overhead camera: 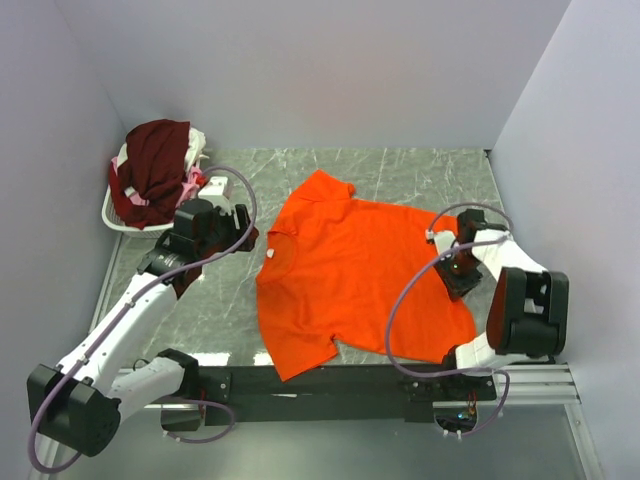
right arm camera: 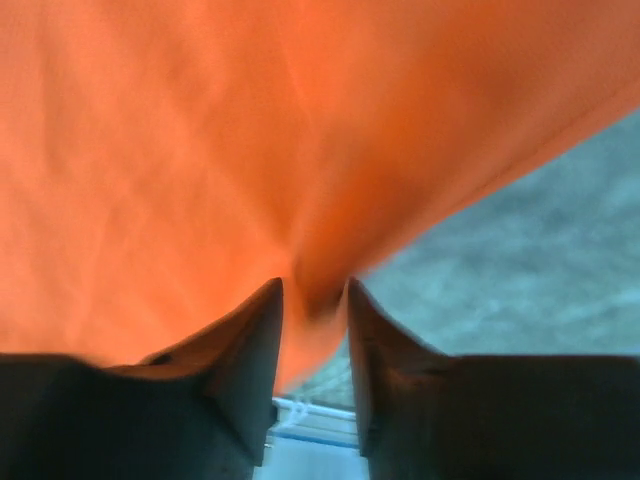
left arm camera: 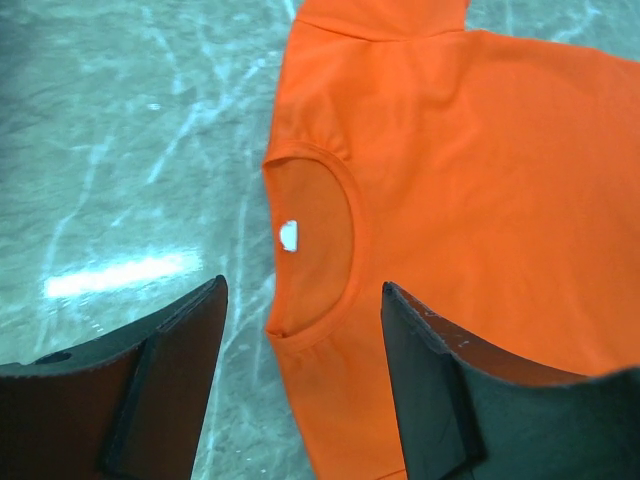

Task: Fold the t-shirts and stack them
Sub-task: Flatten the tshirt out

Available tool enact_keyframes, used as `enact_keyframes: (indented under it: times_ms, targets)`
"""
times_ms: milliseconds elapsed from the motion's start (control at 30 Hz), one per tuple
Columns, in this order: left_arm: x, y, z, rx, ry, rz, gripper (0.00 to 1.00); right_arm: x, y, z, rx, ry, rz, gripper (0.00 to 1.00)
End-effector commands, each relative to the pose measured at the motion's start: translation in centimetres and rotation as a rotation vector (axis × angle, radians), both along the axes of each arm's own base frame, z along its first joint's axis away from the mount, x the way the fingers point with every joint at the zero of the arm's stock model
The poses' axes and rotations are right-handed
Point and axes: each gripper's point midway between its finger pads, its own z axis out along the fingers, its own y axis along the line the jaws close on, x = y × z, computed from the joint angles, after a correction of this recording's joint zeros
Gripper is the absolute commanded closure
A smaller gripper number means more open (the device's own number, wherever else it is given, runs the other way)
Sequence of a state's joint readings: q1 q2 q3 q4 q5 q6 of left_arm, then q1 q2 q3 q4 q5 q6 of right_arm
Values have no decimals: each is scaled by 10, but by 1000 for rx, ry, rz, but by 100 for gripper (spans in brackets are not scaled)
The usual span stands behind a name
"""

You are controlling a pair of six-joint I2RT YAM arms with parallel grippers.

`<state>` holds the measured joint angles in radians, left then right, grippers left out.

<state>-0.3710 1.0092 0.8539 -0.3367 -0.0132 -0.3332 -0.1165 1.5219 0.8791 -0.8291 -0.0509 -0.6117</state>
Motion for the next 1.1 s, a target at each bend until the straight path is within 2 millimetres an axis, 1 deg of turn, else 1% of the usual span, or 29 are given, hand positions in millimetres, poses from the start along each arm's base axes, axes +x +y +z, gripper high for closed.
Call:
enact_keyframes:
  times_ms: [0, 33, 67, 100, 133, 167, 200, 233, 267, 300, 333, 367, 400, 433, 467, 500, 533, 567, 600, 633, 667, 700, 767, 800, 867, 933, 967, 1033, 1067]
  targets:
    - [7, -22, 16, -59, -42, -93, 31, 0, -9, 30, 16, -69, 20, 58]
    - [11, -29, 12, -68, -19, -117, 31, 13, -9, 44, 26, -125, 10, 48]
    - [12, -37, 15, -95, -6, -146, 31, 21, -6, 53, 46, -164, 6, 44]
    - [19, -44, 29, -114, -24, -165, 30, 31, 1, 60, 87, -203, 0, 43]
    - [28, -50, 21, -114, 10, -176, 27, 41, 5, 68, 119, -239, -28, 41]
    - [34, -56, 22, -125, 22, -190, 28, 60, 8, 80, 146, -295, -37, 41]
    - [46, -62, 37, -136, 4, -198, 27, 70, 22, 87, 228, -323, -64, 41]
    - [60, -69, 16, -125, 68, -197, 27, 84, 28, 96, 270, -360, -69, 41]
    - [70, -74, 12, -133, 95, -196, 27, 95, 33, 97, 313, -380, -79, 40]
    - [83, -82, 21, -145, 94, -209, 28, 101, 51, 103, 419, -387, -91, 40]
    - [97, -89, -10, -129, 171, -202, 28, 107, 57, 108, 462, -399, -95, 40]
    - [105, -94, -20, -134, 204, -199, 29, 114, 64, 108, 507, -402, -98, 40]
    - [123, -99, -11, -136, 186, -194, 29, 117, 68, 112, 544, -404, -118, 40]
    - [133, -101, -50, -101, 279, -176, 31, 119, 76, 117, 594, -408, -112, 40]
    - [149, -106, -43, -102, 263, -172, 32, 122, 78, 120, 611, -419, -112, 40]
    - [161, -104, -76, -61, 318, -138, 33, 122, 80, 122, 623, -416, -121, 40]
    - [166, -103, -86, -43, 347, -120, 33, 121, 83, 123, 637, -419, -115, 40]
    - [181, -106, -79, -45, 324, -111, 35, 119, 83, 125, 638, -426, -112, 40]
    - [188, -104, -103, -16, 362, -87, 36, 116, 84, 123, 637, -421, -116, 40]
    - [193, -102, -108, -3, 367, -69, 37, 116, 83, 124, 629, -440, -110, 40]
    - [203, -103, -106, -1, 353, -56, 37, 115, 83, 123, 628, -445, -110, 40]
    - [205, -101, -124, 19, 382, -40, 39, 114, 83, 121, 629, -444, -113, 40]
    - [210, -96, -133, 51, 400, -13, 43, 110, 84, 117, 628, -437, -110, 40]
    - [209, -94, -144, 67, 421, -4, 45, 109, 84, 117, 631, -436, -107, 40]
    - [204, -90, -157, 82, 445, 5, 48, 107, 84, 117, 632, -436, -102, 40]
    - [198, -87, -166, 94, 464, 8, 52, 108, 85, 119, 636, -439, -98, 40]
    - [191, -85, -173, 103, 486, 5, 55, 107, 86, 120, 641, -442, -95, 40]
    - [183, -82, -178, 114, 506, 2, 65, 107, 87, 123, 645, -447, -91, 40]
    - [174, -77, -186, 129, 533, 8, 71, 107, 86, 124, 645, -450, -89, 40]
